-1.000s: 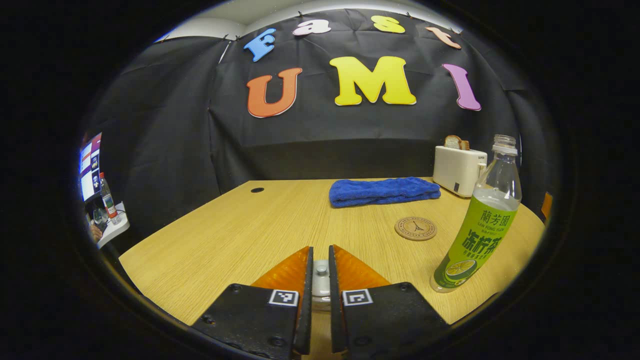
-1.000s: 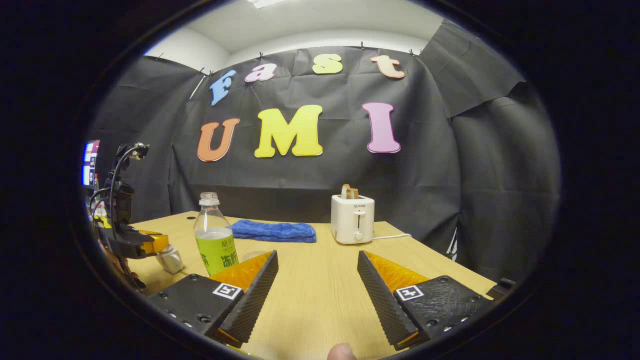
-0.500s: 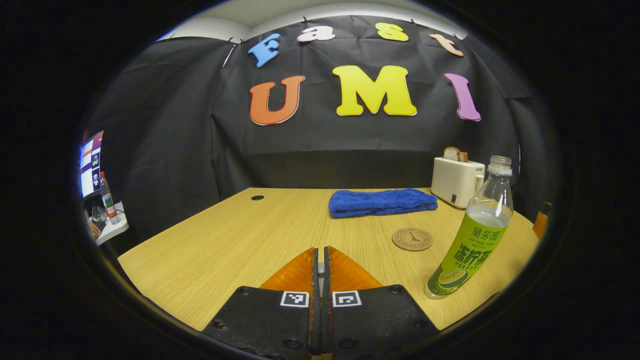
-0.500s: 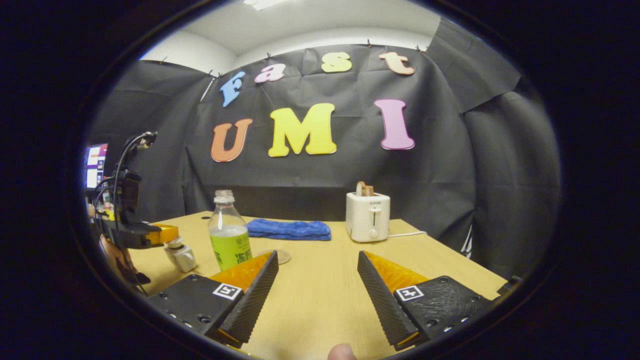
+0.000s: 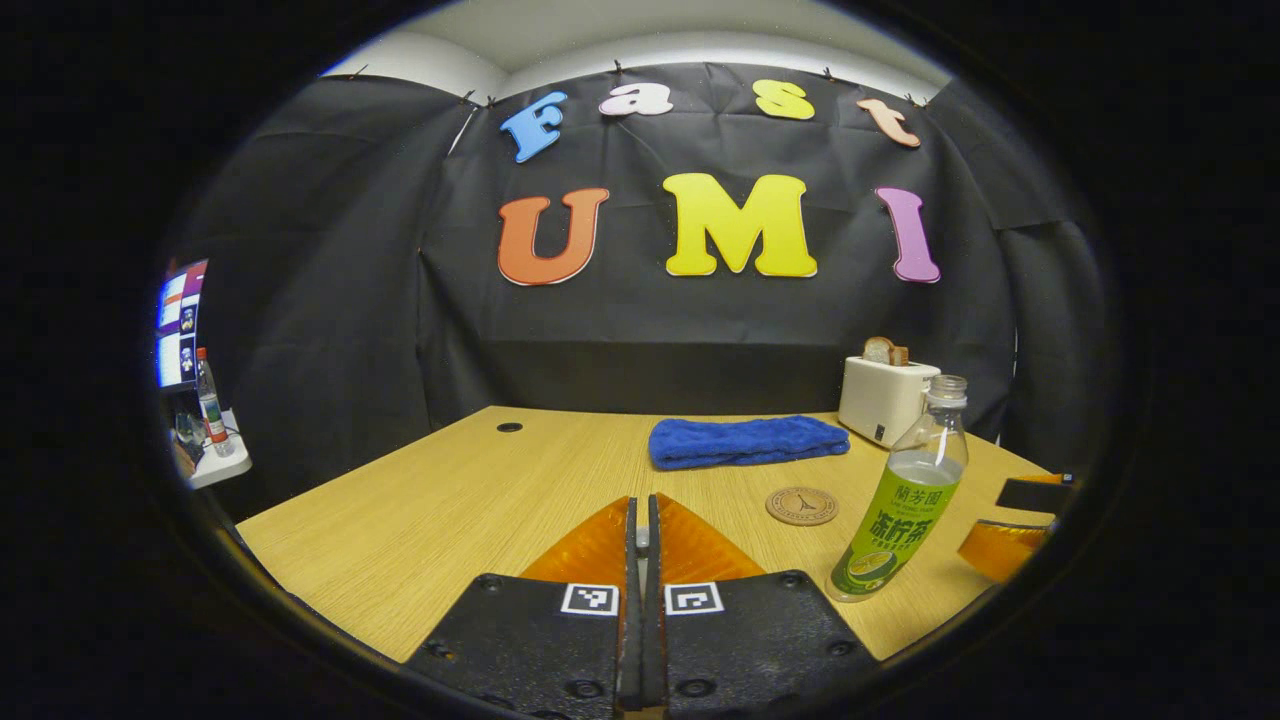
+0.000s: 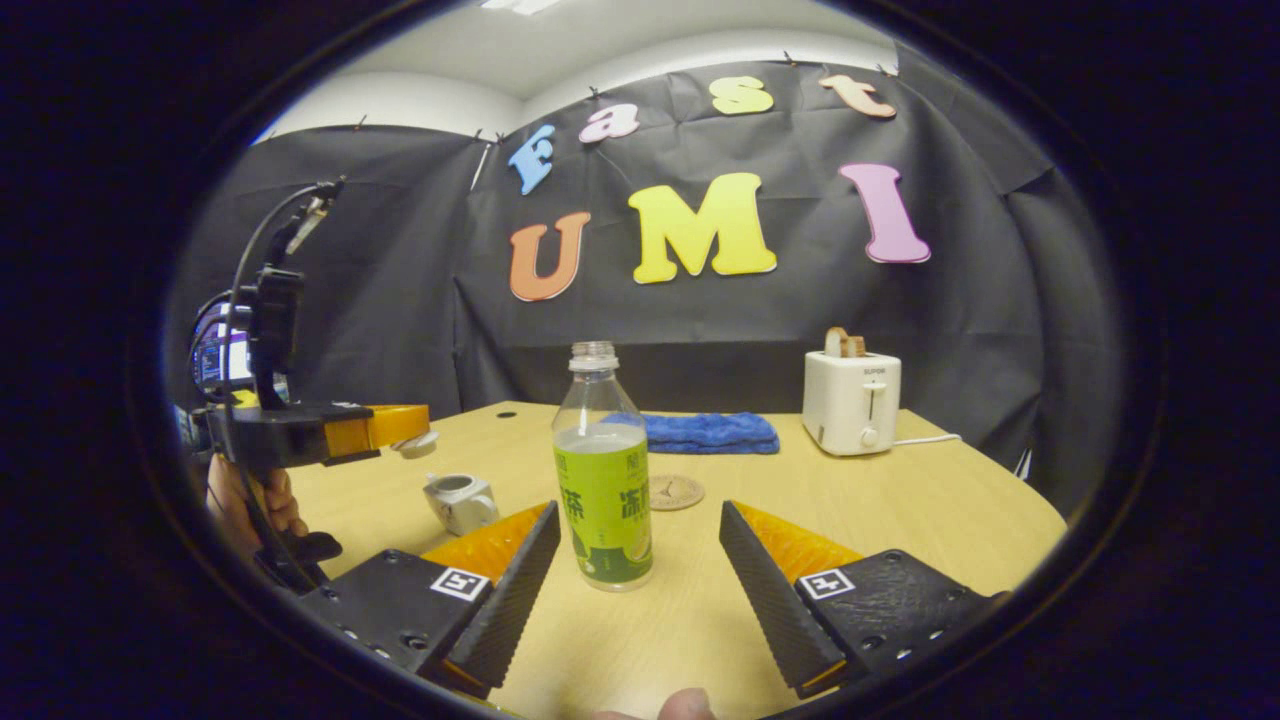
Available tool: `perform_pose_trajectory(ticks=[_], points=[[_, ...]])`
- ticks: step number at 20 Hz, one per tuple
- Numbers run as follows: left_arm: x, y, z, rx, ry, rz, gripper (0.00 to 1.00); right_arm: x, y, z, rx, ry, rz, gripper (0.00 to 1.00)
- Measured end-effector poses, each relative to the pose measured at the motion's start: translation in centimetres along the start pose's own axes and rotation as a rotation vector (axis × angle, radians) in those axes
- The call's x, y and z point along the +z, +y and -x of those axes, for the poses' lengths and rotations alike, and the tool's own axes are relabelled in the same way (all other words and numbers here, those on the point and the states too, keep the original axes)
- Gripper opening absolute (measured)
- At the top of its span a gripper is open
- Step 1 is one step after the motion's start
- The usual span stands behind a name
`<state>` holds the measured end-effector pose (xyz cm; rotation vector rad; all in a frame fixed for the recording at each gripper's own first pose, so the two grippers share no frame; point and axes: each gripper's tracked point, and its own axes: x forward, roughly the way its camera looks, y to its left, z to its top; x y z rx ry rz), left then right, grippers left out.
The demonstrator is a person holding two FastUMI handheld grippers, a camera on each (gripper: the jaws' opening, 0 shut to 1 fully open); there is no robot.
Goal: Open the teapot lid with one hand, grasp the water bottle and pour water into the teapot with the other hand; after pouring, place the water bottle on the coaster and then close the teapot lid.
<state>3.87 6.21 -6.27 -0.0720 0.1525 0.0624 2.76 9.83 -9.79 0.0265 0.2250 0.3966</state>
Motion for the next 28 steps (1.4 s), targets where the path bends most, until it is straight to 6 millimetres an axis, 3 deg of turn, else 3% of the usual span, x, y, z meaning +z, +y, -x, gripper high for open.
perform_pose_trajectory(ticks=[4,12,15,18,23,28], points=[[1.4,0.9,1.2,-0.015,-0.033,-0.016,0.02,0.5,2.0,-2.9,-0.003,0.002,0.044,0.96],[1.6,2.1,1.5,-0.031,-0.035,-0.001,0.02,1.3,2.7,-5.6,-0.074,-0.033,0.051,0.96],[0.9,2.3,1.4,-0.044,-0.01,0.002,0.02,1.1,2.4,-6.3,-0.092,-0.025,0.06,0.89],[0.7,2.7,1.3,-0.051,-0.005,0.005,0.02,1.4,2.5,-6.4,-0.09,-0.013,0.079,0.76],[0.0,4.4,0.4,-0.034,-0.01,0.005,0.03,1.7,2.1,-6.8,-0.073,0.104,0.315,0.75],[-0.2,4.6,0.3,-0.072,-0.018,-0.004,0.02,2.0,2.2,-7.0,-0.043,0.191,0.627,0.73]])
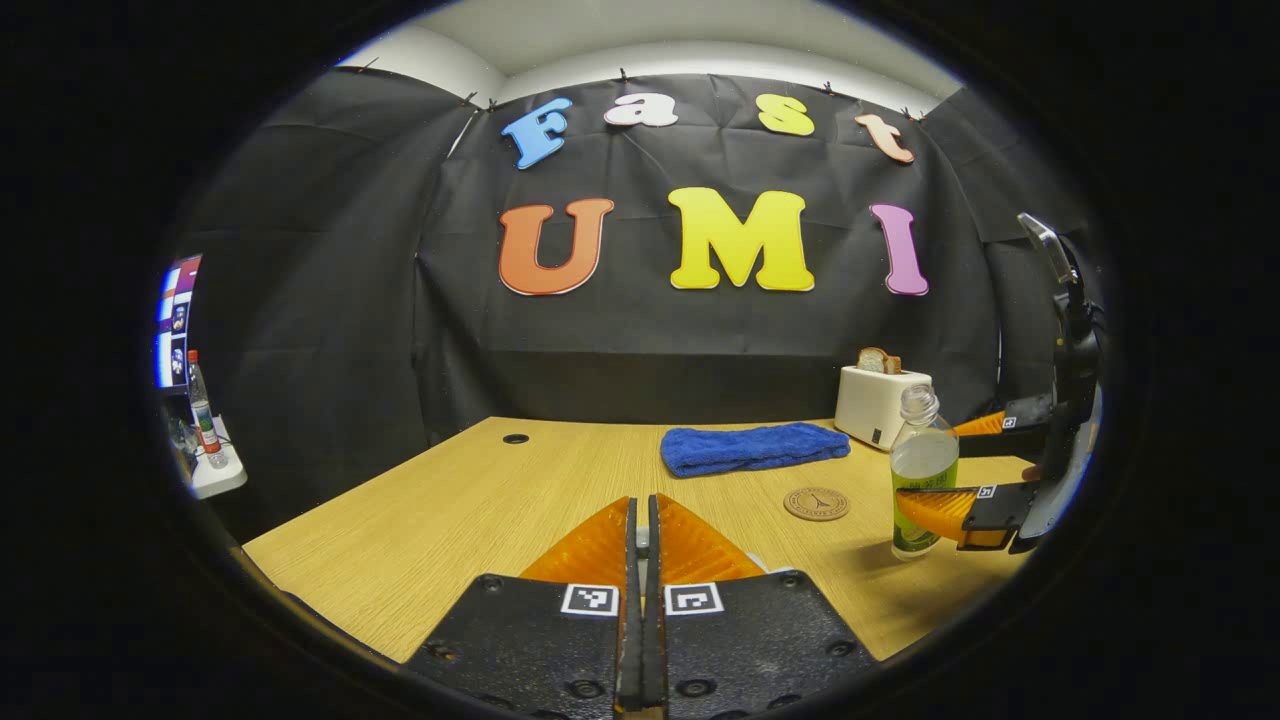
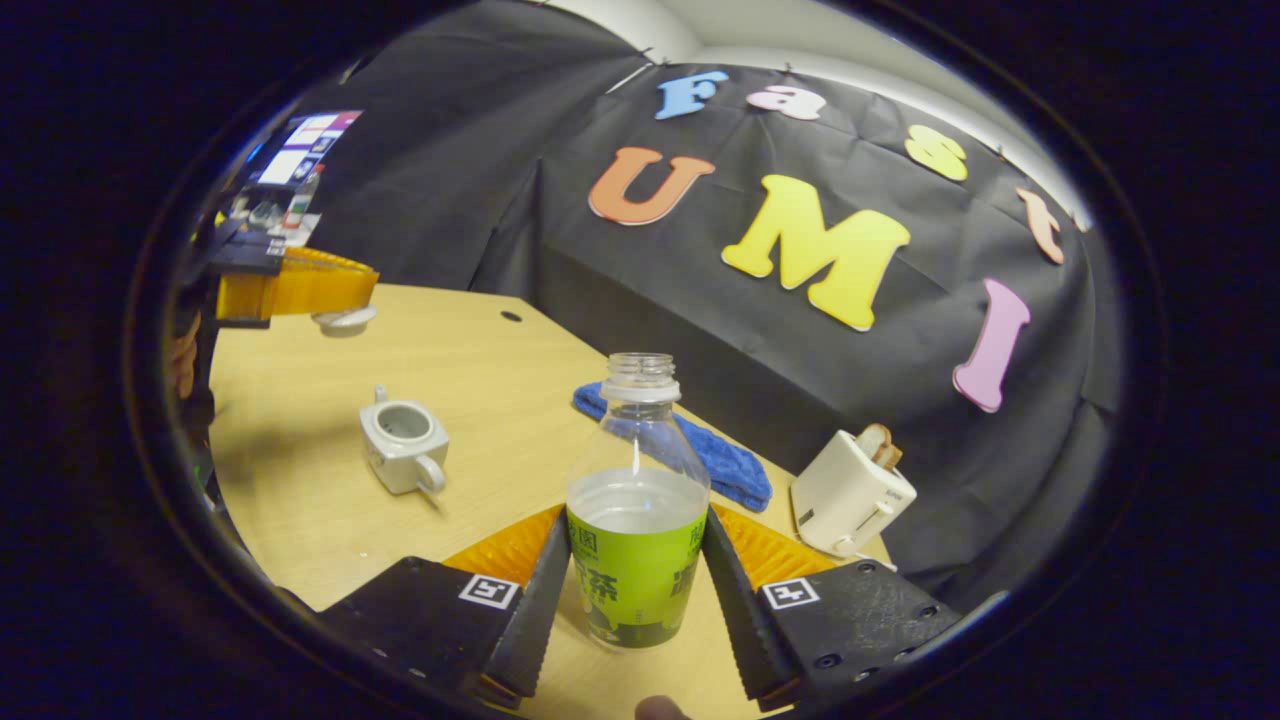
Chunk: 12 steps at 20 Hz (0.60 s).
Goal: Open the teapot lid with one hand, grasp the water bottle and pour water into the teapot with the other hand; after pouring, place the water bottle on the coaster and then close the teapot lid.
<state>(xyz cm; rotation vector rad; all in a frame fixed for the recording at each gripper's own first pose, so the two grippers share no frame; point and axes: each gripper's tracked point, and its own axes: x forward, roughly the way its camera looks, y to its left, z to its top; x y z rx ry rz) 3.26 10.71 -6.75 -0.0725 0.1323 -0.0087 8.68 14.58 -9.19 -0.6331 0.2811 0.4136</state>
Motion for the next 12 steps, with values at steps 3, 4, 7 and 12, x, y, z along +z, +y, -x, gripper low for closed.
perform_pose_trajectory(ticks=[3,4,7,12], points=[[-0.8,0.3,0.0,-0.041,0.008,-0.029,0.02,0.2,-0.6,-0.3,-0.033,0.03,0.188,0.74],[-0.9,0.8,-0.1,-0.037,0.013,-0.037,0.03,0.4,-0.4,-0.5,-0.043,0.034,0.247,0.73],[-1.1,2.1,-0.1,-0.023,0.01,-0.016,0.03,1.3,0.1,-1.4,-0.06,0.031,0.407,0.74],[-2.5,4.7,-0.3,-0.001,0.023,0.011,0.02,2.6,1.7,-2.5,-0.078,0.019,0.634,0.74]])
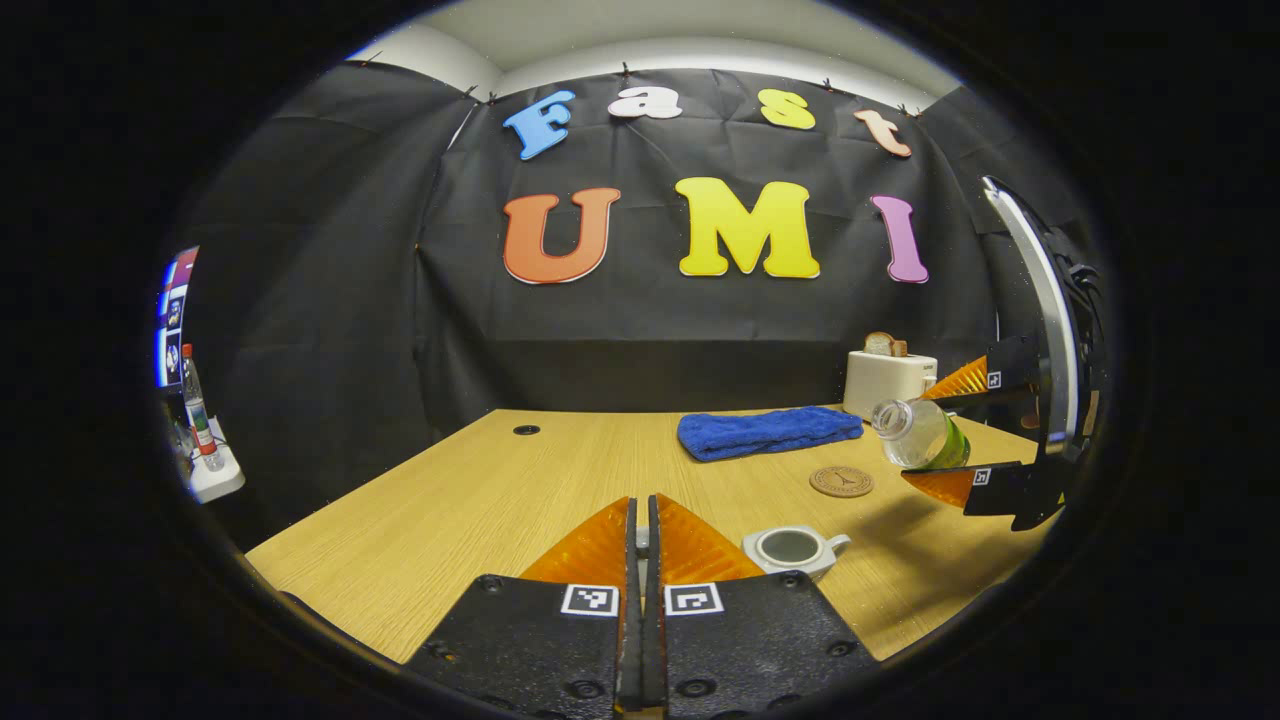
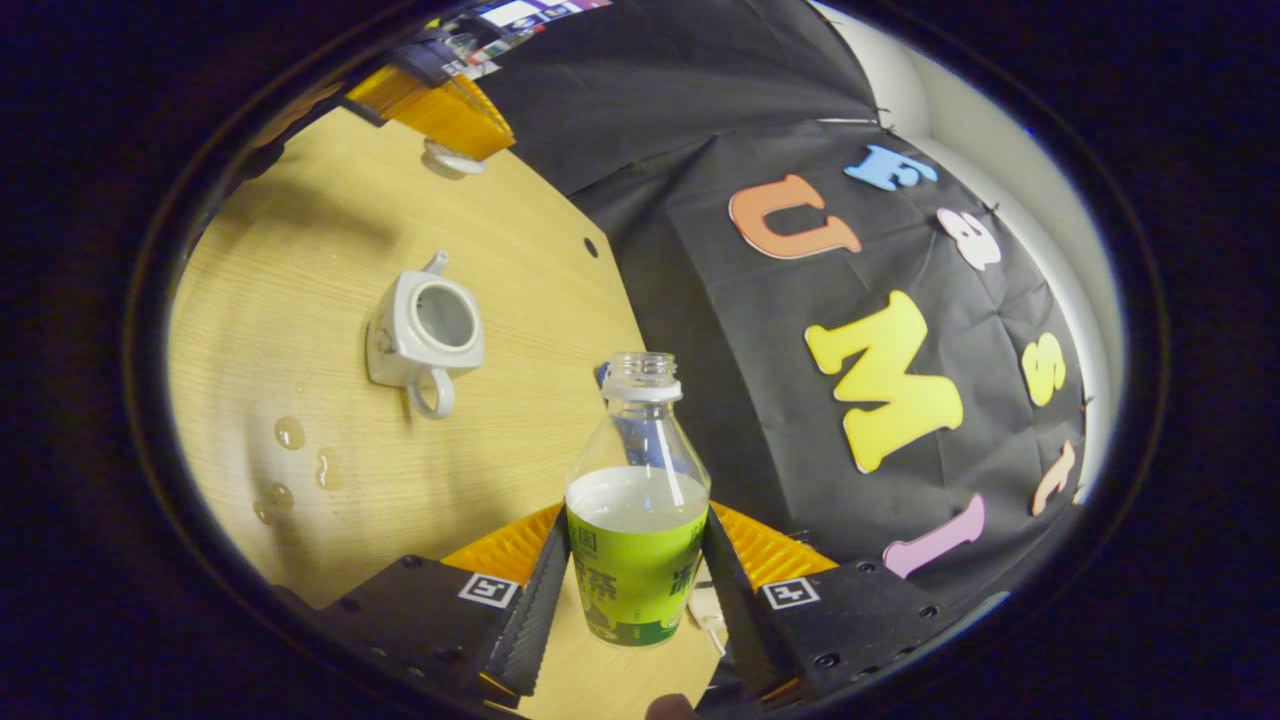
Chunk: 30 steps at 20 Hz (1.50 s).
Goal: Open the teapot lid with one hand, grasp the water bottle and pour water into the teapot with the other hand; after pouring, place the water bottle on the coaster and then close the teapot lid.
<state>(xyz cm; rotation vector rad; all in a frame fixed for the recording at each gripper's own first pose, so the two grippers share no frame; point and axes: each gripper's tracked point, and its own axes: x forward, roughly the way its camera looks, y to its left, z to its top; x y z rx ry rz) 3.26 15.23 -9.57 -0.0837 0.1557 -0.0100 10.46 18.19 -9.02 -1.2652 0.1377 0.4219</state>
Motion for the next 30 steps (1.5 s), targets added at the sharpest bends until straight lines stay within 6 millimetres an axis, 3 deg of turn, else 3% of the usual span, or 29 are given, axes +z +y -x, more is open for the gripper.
perform_pose_trajectory(ticks=[4,10,24,30], points=[[0.0,-0.1,0.1,-0.018,-0.011,-0.007,0.03,1.0,1.0,-0.7,-0.036,-0.016,0.213,0.73],[-0.4,0.7,0.0,-0.007,-0.005,0.006,0.02,1.6,2.0,-1.4,-0.035,-0.029,0.335,0.74],[-1.2,1.6,0.2,-0.006,0.014,0.005,0.03,4.9,0.9,-1.8,-0.109,-0.108,0.7,0.74],[-1.2,1.5,0.4,-0.014,0.015,-0.002,0.03,5.6,0.5,-1.8,-0.128,-0.115,0.77,0.72]])
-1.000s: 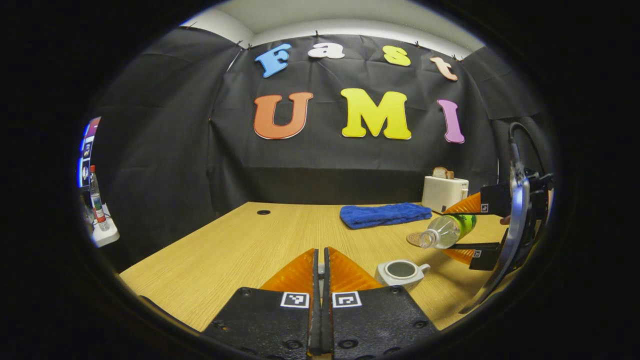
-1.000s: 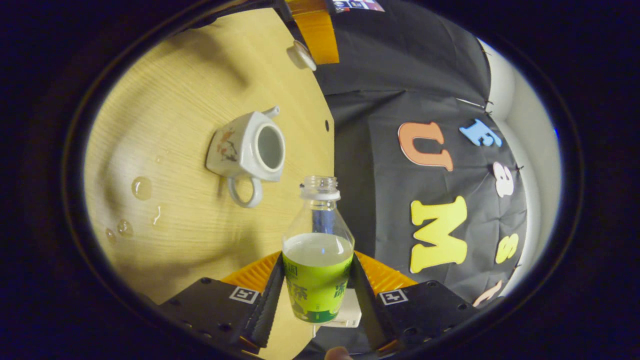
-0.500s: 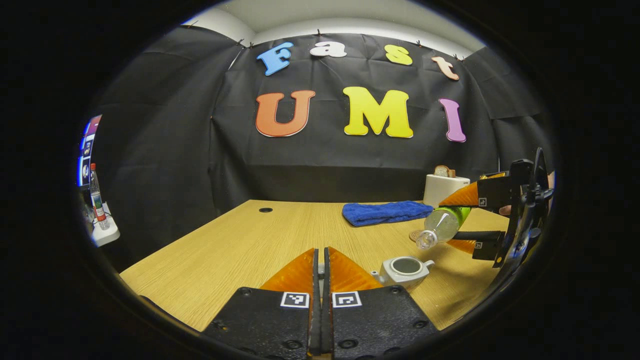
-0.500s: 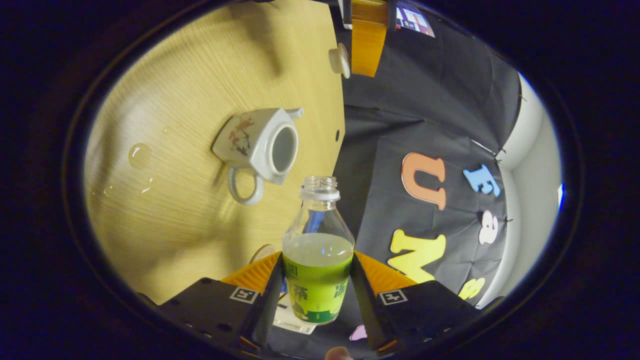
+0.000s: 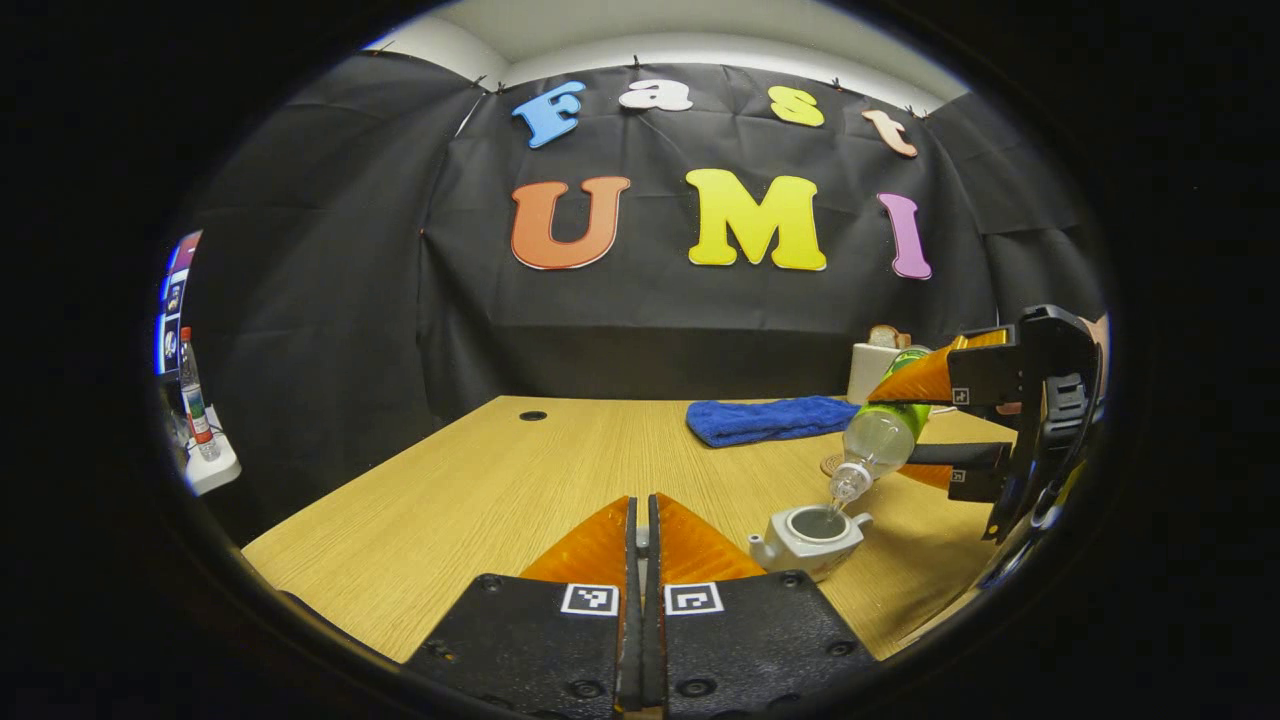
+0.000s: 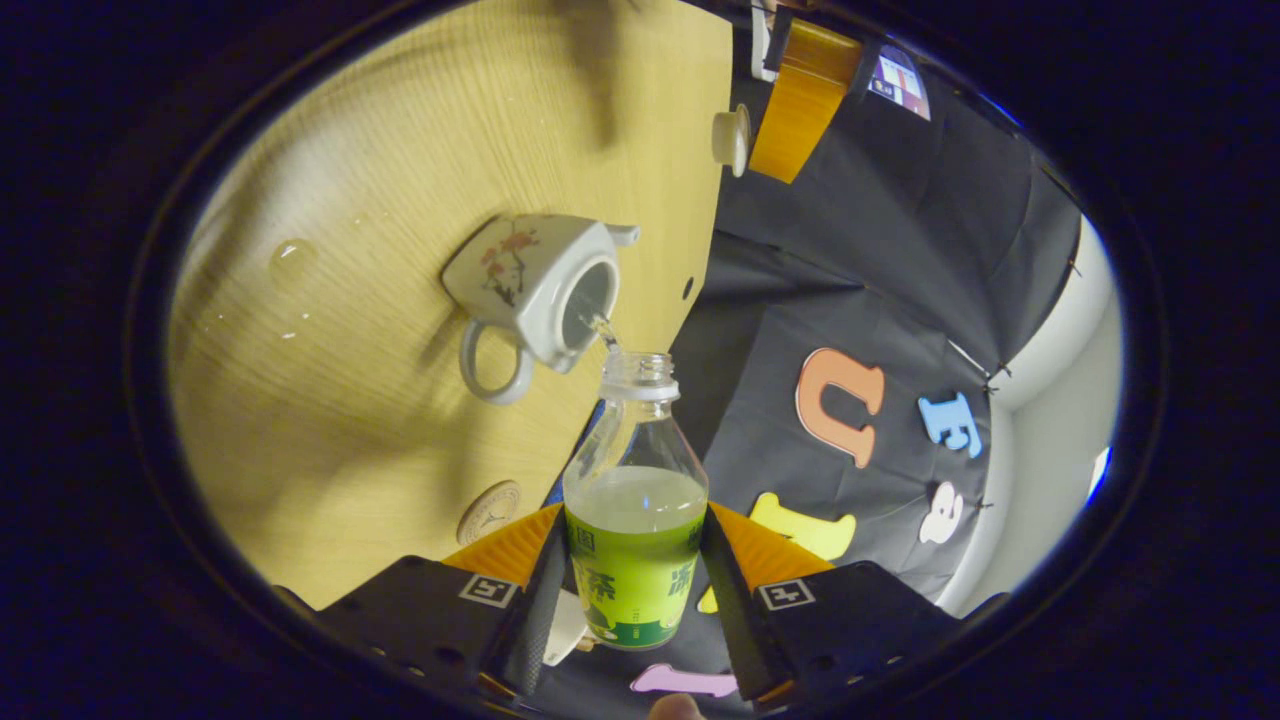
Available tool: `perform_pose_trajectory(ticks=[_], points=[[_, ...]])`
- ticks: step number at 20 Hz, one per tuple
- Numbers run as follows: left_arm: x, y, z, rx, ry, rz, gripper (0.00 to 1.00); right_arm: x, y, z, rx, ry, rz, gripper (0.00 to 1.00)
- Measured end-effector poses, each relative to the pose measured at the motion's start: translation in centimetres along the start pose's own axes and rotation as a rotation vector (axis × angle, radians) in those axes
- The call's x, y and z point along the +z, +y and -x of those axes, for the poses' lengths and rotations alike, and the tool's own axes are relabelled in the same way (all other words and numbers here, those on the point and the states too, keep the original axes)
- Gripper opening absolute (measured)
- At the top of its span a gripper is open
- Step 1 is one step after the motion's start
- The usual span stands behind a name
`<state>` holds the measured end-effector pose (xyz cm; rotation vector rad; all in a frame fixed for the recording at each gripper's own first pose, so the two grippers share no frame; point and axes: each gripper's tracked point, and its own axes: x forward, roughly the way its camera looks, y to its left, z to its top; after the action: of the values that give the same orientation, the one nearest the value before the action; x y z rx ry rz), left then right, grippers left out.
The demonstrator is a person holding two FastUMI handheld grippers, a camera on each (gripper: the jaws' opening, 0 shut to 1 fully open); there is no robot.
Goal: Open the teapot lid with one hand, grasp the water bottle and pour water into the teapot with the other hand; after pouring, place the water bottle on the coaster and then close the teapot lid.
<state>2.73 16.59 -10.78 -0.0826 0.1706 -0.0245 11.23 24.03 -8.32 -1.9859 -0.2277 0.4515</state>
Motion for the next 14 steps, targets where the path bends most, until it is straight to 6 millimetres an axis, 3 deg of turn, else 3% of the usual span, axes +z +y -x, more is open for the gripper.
perform_pose_trajectory(ticks=[14], points=[[-0.1,0.8,0.2,0.018,0.009,-0.013,0.03,0.5,-1.1,-0.1,-0.033,-0.018,0.059,0.72]])
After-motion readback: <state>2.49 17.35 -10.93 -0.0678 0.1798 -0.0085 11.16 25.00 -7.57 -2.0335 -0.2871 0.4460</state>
